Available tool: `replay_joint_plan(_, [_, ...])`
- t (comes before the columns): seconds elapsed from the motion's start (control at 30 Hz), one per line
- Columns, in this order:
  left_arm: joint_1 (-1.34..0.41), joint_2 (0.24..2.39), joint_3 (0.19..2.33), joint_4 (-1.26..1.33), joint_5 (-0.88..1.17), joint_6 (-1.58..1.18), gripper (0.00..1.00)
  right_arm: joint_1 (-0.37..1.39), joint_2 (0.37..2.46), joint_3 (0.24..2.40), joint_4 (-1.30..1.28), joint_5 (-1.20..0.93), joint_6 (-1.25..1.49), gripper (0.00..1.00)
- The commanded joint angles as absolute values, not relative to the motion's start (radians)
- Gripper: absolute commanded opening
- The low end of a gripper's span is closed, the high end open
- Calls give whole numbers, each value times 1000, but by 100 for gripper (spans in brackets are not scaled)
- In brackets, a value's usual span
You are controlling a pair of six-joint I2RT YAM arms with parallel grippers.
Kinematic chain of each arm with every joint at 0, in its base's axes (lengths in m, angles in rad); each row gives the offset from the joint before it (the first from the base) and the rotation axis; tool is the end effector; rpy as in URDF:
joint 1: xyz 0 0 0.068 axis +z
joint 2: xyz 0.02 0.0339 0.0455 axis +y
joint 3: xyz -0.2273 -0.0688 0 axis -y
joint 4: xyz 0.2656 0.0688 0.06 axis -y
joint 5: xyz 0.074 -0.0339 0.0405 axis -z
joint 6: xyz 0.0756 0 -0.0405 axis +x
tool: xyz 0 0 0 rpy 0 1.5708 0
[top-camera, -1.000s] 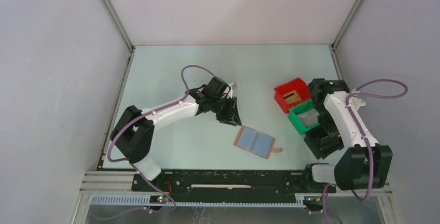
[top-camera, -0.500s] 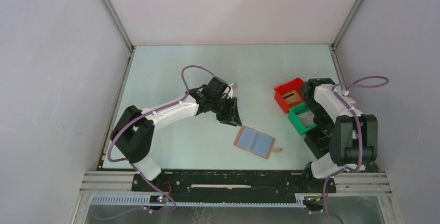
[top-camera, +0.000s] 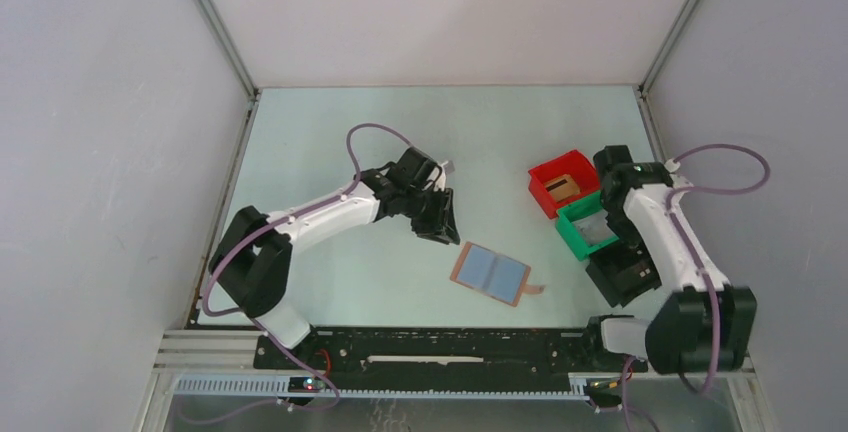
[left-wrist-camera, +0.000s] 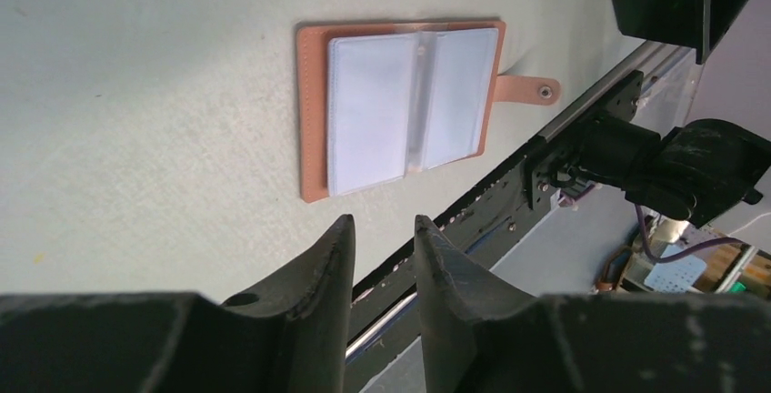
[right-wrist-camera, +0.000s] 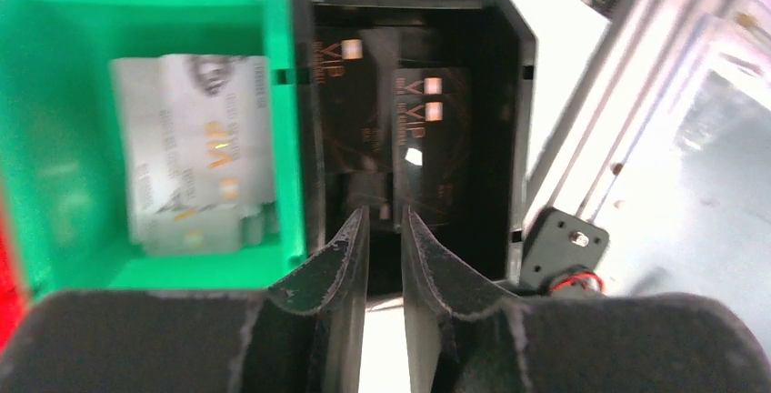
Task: Take the credit cards out of the card holder
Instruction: Place the credit card in the storage box, then reset both arms
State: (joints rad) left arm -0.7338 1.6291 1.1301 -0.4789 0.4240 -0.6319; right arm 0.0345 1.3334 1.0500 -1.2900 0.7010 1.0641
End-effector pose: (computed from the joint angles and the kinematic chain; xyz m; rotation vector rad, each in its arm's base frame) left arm 0.2577 -0.2742 0.1475 0.3232 2.7597 -0.9973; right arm 0.2395 -0.0405 0.1860 1.3069 2.3129 -0.8301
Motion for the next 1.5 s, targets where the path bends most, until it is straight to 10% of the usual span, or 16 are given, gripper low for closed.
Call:
replay_joint_plan(0.0, [-703, 1528, 1237, -559, 359, -551, 38, 41, 1123, 1056, -1078, 520, 742, 27])
replay_joint_plan(0.3, [-509, 1333, 1368, -764, 143, -455, 40, 121, 680, 1068, -633, -61, 383, 44])
replay_joint_plan(0.63, [-350, 1000, 1329, -751, -209, -409, 45, 300, 647, 1020, -421, -193, 264, 50])
replay_joint_plan(0.83, [-350, 816, 1162, -626, -293, -401, 65, 513, 689, 861, -210, -117, 183, 83])
replay_joint_plan(1.47, [-350, 715, 1035, -535, -315, -417, 72, 672, 714, 725, -113, 169, 210, 83])
